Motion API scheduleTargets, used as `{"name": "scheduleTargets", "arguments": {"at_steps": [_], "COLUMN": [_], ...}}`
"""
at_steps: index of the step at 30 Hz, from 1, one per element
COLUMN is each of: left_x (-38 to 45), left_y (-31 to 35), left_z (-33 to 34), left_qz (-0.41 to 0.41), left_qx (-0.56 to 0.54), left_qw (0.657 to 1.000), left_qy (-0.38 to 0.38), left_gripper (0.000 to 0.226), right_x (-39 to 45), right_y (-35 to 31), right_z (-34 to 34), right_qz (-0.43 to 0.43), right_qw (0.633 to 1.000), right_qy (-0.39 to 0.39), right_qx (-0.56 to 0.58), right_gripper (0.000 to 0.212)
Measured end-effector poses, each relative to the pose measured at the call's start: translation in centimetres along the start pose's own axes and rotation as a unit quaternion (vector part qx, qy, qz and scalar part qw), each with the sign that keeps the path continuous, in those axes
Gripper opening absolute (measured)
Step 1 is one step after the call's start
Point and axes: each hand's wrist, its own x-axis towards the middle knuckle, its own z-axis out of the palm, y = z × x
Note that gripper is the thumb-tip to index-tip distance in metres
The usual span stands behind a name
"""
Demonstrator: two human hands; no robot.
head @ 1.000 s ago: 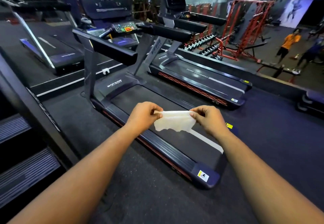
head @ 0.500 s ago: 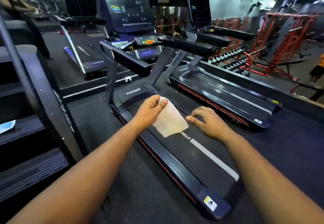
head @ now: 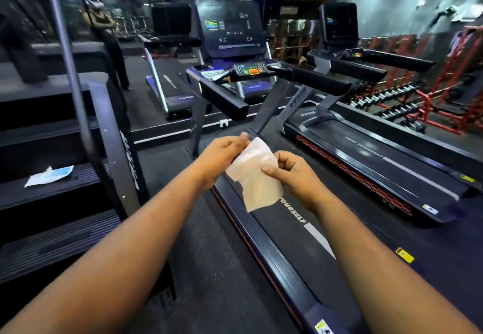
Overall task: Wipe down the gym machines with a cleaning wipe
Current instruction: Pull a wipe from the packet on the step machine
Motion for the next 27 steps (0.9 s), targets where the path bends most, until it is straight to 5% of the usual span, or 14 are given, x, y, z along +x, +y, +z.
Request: {"name": "scheduleTargets", "arguments": {"at_steps": [3, 7, 13, 16, 19, 22, 27], "left_x": [-2.3, -5.2, -4.6, -5.1, -5.7, -5.6, -5.1], "left_y": [-5.4, -10.1, -8.0, -8.4, -8.9, -9.0, -7.5], "left_z": [1.2, 4.2, 2.5, 2.1, 2.5, 2.6, 1.1], "left_qz": [-0.157, -0.232, -0.162, -0.214, -0.287, -0.254, -0.189], "left_qx": [-0.218, -0.299, -0.326, -0.323, -0.314, -0.323, -0.296], "left_qw": [0.963, 0.922, 0.931, 0.922, 0.904, 0.91, 0.936], "left_qy": [-0.013, -0.08, -0.005, -0.004, -0.042, -0.059, -0.007], "left_gripper": [0.099, 0.122, 0.06, 0.061, 0.091, 0.105, 0.054], "right_x": [0.7, 0.9, 0.8, 0.7, 0.5, 0.2, 0.0], "right_y": [-0.5, 0.0, 0.8, 1.2, 1.1, 1.0, 1.8], "right_z": [0.8, 2.5, 3.4, 3.8, 4.5, 4.9, 5.3], "right_qz": [0.035, 0.1, 0.138, 0.135, 0.093, 0.059, 0.121], "right_qw": [0.998, 0.989, 0.977, 0.973, 0.972, 0.971, 0.976], "right_qy": [0.025, 0.032, 0.067, 0.084, 0.095, 0.1, 0.127], "right_qx": [0.044, 0.106, 0.149, 0.168, 0.195, 0.207, 0.131], "right_gripper": [0.017, 0.015, 0.015, 0.021, 0.025, 0.027, 0.023]}}
